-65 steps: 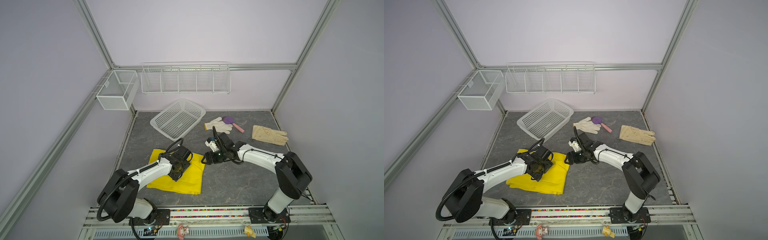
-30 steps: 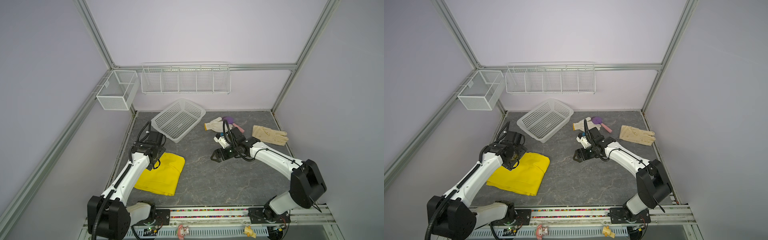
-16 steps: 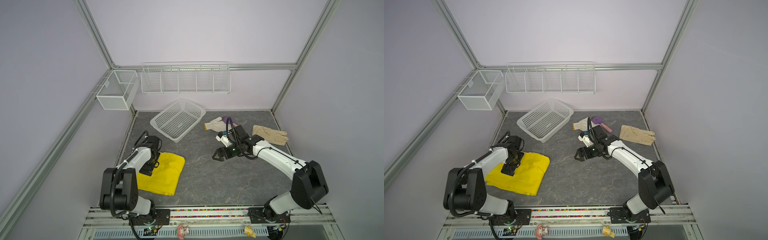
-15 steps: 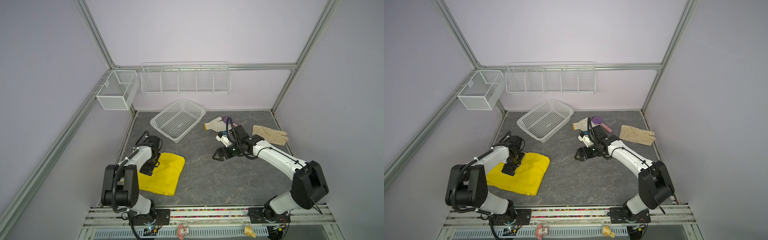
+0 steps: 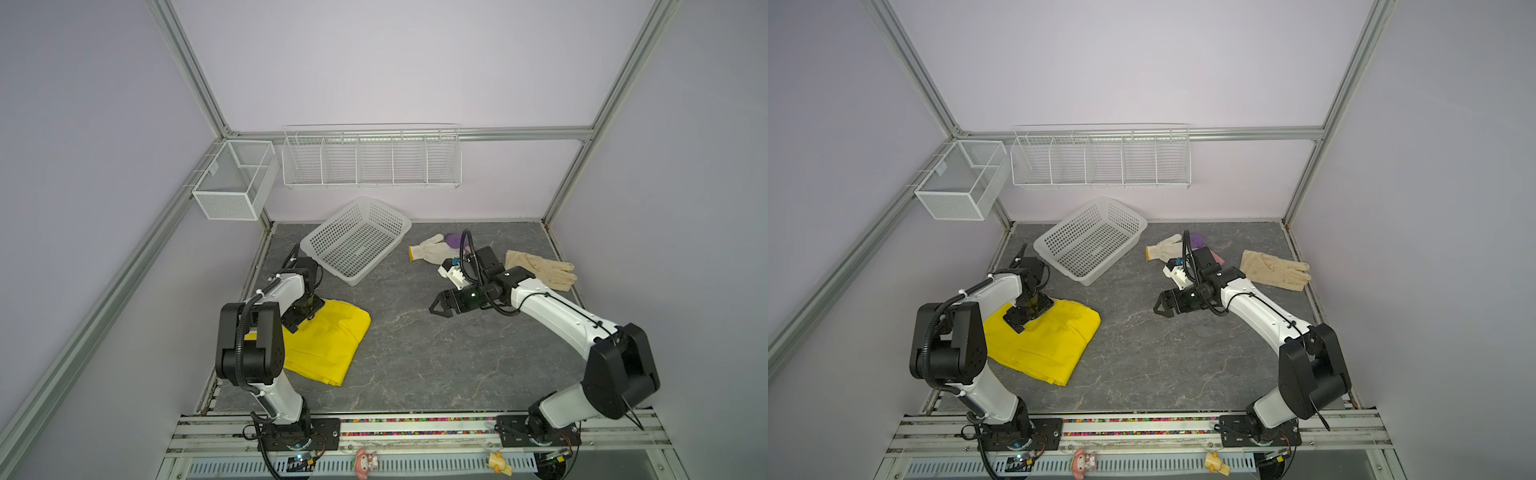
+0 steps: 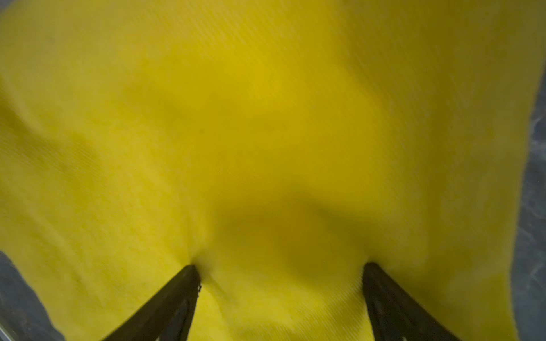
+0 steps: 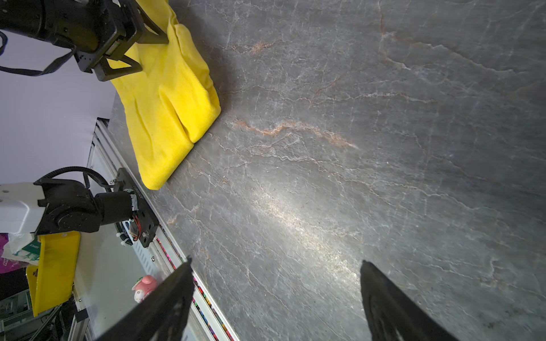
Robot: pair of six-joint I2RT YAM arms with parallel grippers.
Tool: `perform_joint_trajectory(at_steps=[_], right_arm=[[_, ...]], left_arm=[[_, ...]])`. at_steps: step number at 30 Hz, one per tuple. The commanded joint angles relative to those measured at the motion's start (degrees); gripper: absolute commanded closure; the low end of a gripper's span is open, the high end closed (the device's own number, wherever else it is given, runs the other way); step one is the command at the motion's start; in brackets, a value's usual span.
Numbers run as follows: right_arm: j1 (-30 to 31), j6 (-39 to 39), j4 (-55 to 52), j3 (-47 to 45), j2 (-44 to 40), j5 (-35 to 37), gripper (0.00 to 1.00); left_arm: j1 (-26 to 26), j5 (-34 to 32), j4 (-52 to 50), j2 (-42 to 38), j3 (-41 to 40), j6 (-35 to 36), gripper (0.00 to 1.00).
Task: Fold and stack the trousers
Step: Move the trousers to the middle-left of the table.
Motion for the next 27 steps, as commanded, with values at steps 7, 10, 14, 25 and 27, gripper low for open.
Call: perform_joint_trajectory(at_steps=[7, 10, 14, 25, 27], right_arm=[[-0.3, -1.3, -1.6, 1.3, -1.4, -0.8, 0.11], [-0.3, -1.6, -2.2, 0.9, -2.2, -0.2, 0.11], [-0.4, -2.1, -3.1, 0.8, -2.6, 0.1, 0.11], [-0.5, -1.6, -2.2, 0.7, -1.7, -0.2, 0.11], [-0.5, -1.3, -2.1, 1.0, -1.1, -0.7, 0.11]], left_arm=[[3.8, -1.1, -0.6, 5.1, 0.3, 20.0, 0.11], [5.8, -2.0, 0.3, 6.4, 0.5, 25.6, 0.11], [9.4, 1.4, 2.9, 4.6, 0.4, 32.2, 0.12], [9.2, 7.4, -10.9, -1.6, 16.8, 13.6, 0.11], [9.1, 9.3, -10.4, -1.4, 17.6, 8.4, 0.11]])
